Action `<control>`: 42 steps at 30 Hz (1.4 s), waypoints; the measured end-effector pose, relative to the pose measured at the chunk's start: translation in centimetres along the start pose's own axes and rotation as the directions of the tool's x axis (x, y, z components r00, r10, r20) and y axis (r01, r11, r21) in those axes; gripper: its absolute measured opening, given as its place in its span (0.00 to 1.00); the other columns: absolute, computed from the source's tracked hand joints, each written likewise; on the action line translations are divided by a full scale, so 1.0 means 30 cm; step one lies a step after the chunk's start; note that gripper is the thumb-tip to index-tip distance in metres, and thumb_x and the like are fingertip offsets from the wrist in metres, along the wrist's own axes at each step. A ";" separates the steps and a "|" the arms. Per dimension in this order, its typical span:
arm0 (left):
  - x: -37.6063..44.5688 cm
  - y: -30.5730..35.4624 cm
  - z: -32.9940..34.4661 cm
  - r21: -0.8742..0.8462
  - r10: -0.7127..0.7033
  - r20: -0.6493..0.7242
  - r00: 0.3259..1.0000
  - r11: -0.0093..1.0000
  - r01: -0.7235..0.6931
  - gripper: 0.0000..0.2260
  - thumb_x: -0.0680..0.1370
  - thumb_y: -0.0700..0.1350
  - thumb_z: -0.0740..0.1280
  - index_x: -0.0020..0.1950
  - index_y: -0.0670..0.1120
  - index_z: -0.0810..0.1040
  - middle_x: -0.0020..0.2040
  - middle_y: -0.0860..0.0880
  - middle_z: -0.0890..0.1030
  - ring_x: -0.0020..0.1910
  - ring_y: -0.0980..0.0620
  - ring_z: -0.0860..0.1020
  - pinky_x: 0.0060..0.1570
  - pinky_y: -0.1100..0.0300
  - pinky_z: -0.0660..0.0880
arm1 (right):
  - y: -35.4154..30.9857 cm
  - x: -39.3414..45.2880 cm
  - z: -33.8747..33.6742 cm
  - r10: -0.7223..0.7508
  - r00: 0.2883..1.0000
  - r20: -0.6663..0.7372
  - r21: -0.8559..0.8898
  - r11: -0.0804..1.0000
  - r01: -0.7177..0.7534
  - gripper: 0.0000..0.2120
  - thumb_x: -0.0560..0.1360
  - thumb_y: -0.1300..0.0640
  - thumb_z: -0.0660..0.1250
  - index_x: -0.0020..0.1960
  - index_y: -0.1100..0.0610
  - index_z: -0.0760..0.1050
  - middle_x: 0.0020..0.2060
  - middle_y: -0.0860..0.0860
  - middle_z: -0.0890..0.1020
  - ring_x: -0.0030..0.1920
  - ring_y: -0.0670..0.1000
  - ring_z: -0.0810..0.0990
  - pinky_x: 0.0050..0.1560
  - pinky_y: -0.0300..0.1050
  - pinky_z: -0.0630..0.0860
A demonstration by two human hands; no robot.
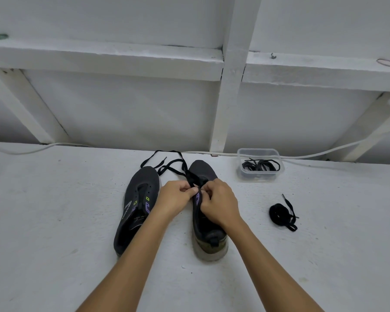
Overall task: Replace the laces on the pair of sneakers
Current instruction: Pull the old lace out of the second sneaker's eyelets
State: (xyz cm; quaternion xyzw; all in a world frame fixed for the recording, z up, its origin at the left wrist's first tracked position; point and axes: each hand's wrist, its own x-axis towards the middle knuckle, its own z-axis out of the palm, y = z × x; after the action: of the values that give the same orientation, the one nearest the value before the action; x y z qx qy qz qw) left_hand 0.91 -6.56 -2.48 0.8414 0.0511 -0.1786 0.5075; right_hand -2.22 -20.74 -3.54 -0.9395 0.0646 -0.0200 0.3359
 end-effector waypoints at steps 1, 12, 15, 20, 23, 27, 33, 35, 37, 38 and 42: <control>0.003 -0.003 0.000 -0.023 -0.013 0.012 1.000 1.000 0.013 0.08 0.79 0.48 0.70 0.45 0.46 0.84 0.43 0.49 0.87 0.49 0.49 0.85 0.58 0.47 0.79 | 0.001 -0.001 0.002 -0.003 1.000 -0.008 0.006 1.000 0.003 0.06 0.78 0.54 0.64 0.42 0.51 0.73 0.45 0.47 0.74 0.48 0.49 0.72 0.41 0.44 0.66; -0.014 0.001 0.035 0.001 0.001 -0.070 0.998 1.000 -0.001 0.08 0.78 0.50 0.70 0.46 0.46 0.84 0.44 0.51 0.86 0.49 0.50 0.84 0.57 0.47 0.78 | 0.002 -0.002 0.006 0.009 1.000 -0.026 -0.030 0.999 -0.010 0.07 0.76 0.55 0.65 0.40 0.51 0.71 0.43 0.47 0.75 0.45 0.49 0.71 0.34 0.42 0.62; -0.005 0.010 0.027 0.065 0.044 -0.071 0.996 0.997 -0.039 0.07 0.78 0.49 0.71 0.44 0.47 0.84 0.44 0.51 0.86 0.48 0.51 0.84 0.55 0.48 0.79 | 0.006 -0.009 0.008 0.005 0.999 -0.034 -0.011 1.000 -0.005 0.07 0.76 0.54 0.65 0.40 0.51 0.72 0.43 0.48 0.76 0.46 0.50 0.73 0.36 0.43 0.64; 0.009 -0.014 0.002 -0.115 -0.012 0.041 0.999 0.993 0.016 0.07 0.79 0.47 0.70 0.46 0.45 0.84 0.45 0.48 0.87 0.51 0.48 0.85 0.61 0.49 0.77 | 0.014 -0.005 0.010 -0.008 1.000 -0.028 0.068 0.998 0.009 0.05 0.79 0.55 0.65 0.48 0.53 0.79 0.46 0.49 0.77 0.51 0.52 0.75 0.45 0.45 0.70; 0.008 -0.029 0.008 -0.160 -0.010 0.041 0.999 0.987 0.017 0.05 0.79 0.47 0.71 0.46 0.48 0.85 0.43 0.51 0.87 0.49 0.53 0.85 0.62 0.52 0.77 | 0.010 0.004 0.010 0.010 1.000 0.001 0.057 0.998 -0.010 0.06 0.79 0.55 0.65 0.47 0.55 0.79 0.47 0.52 0.79 0.52 0.54 0.76 0.47 0.46 0.73; 0.013 -0.021 0.014 0.022 0.053 -0.012 0.999 0.998 -0.053 0.06 0.78 0.49 0.71 0.46 0.50 0.85 0.44 0.54 0.86 0.49 0.53 0.84 0.59 0.48 0.78 | 0.005 0.009 0.008 0.008 1.000 -0.014 -0.001 1.000 -0.008 0.06 0.78 0.56 0.64 0.41 0.53 0.73 0.44 0.50 0.76 0.47 0.51 0.73 0.41 0.44 0.67; 0.003 -0.017 0.015 0.091 0.083 -0.044 0.996 0.993 -0.079 0.05 0.79 0.49 0.70 0.49 0.50 0.85 0.46 0.55 0.86 0.52 0.55 0.83 0.58 0.53 0.77 | 0.011 0.022 0.002 0.000 0.999 0.035 0.047 0.999 -0.002 0.05 0.78 0.57 0.65 0.43 0.53 0.76 0.42 0.48 0.77 0.44 0.50 0.75 0.43 0.45 0.71; 0.002 -0.017 0.007 0.072 0.070 -0.032 0.997 0.995 -0.068 0.05 0.79 0.50 0.70 0.50 0.52 0.85 0.45 0.56 0.86 0.51 0.57 0.82 0.54 0.58 0.76 | 0.013 0.024 -0.001 0.030 0.999 0.036 0.128 0.991 -0.034 0.05 0.77 0.57 0.66 0.44 0.54 0.79 0.41 0.47 0.80 0.43 0.50 0.78 0.45 0.47 0.77; 0.001 -0.022 0.007 0.022 0.051 -0.014 0.999 0.998 -0.051 0.04 0.78 0.50 0.71 0.49 0.52 0.85 0.44 0.57 0.86 0.49 0.59 0.82 0.49 0.62 0.75 | 0.014 0.021 -0.001 0.060 0.997 0.052 0.169 0.983 -0.068 0.06 0.77 0.57 0.67 0.43 0.51 0.80 0.40 0.47 0.82 0.42 0.50 0.80 0.47 0.48 0.79; 0.002 -0.026 0.007 -0.004 0.046 -0.006 0.999 0.999 -0.046 0.04 0.78 0.49 0.71 0.49 0.52 0.85 0.44 0.56 0.86 0.49 0.59 0.82 0.48 0.62 0.75 | 0.015 0.020 0.000 0.073 0.995 0.061 0.185 0.979 -0.084 0.06 0.77 0.57 0.67 0.43 0.50 0.80 0.40 0.47 0.83 0.42 0.50 0.81 0.48 0.48 0.79; 0.008 -0.026 0.005 -0.054 0.019 0.006 1.000 0.998 -0.018 0.04 0.79 0.49 0.70 0.48 0.52 0.85 0.42 0.55 0.86 0.49 0.55 0.84 0.50 0.59 0.77 | 0.017 0.022 -0.001 0.095 0.992 0.085 0.213 0.971 -0.111 0.06 0.78 0.56 0.67 0.45 0.49 0.82 0.37 0.44 0.83 0.40 0.46 0.81 0.43 0.43 0.77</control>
State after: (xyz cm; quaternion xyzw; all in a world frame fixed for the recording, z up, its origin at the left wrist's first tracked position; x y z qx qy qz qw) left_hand 0.89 -6.35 -3.27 0.8272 0.0464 -0.1753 0.5319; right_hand -1.63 -21.22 -3.84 -0.8926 0.0981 0.0252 0.4393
